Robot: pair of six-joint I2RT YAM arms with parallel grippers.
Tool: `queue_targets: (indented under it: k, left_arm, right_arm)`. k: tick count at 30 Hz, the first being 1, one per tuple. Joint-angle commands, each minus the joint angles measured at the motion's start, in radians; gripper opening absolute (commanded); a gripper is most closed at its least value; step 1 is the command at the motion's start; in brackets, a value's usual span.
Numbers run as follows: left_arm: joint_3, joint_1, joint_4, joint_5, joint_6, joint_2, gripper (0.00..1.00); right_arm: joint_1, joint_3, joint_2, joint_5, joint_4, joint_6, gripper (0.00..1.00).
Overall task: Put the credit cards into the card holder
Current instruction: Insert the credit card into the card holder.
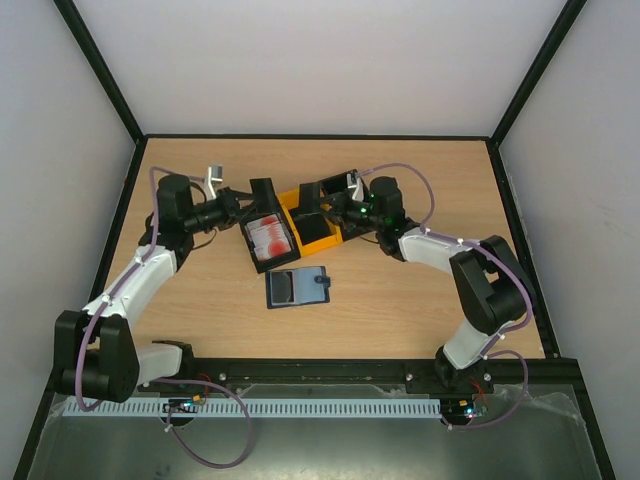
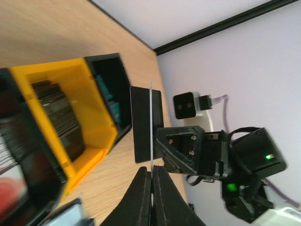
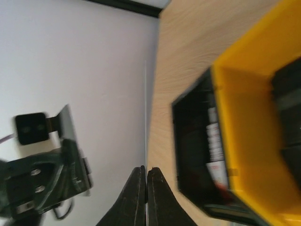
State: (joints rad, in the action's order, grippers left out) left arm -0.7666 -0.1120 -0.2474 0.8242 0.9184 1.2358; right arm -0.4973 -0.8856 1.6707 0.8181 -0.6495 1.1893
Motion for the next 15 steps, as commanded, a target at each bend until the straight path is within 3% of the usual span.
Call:
queue_targets:
  k: [1,5,15]
  left_arm:
    - [-0.003,-0.008,0.210,-0.092,-0.208,-0.026,0.02]
    - [-0.005,-0.069,0.337,-0.169,-0.321,-0.039,0.02]
    - [-0.004,-0.187,0.448,-0.273,-0.407,-0.070,0.02]
  right_arm:
    - [-0.024,-0.028,-0.023,-0.175,0.324,-0.233,0.02]
    - [-0.071,-0.052,0.000,-0.346,0.472,-0.327,0.02]
    - [-0.139,-0.099,0.051,-0.550,0.540,-0.324,0.02]
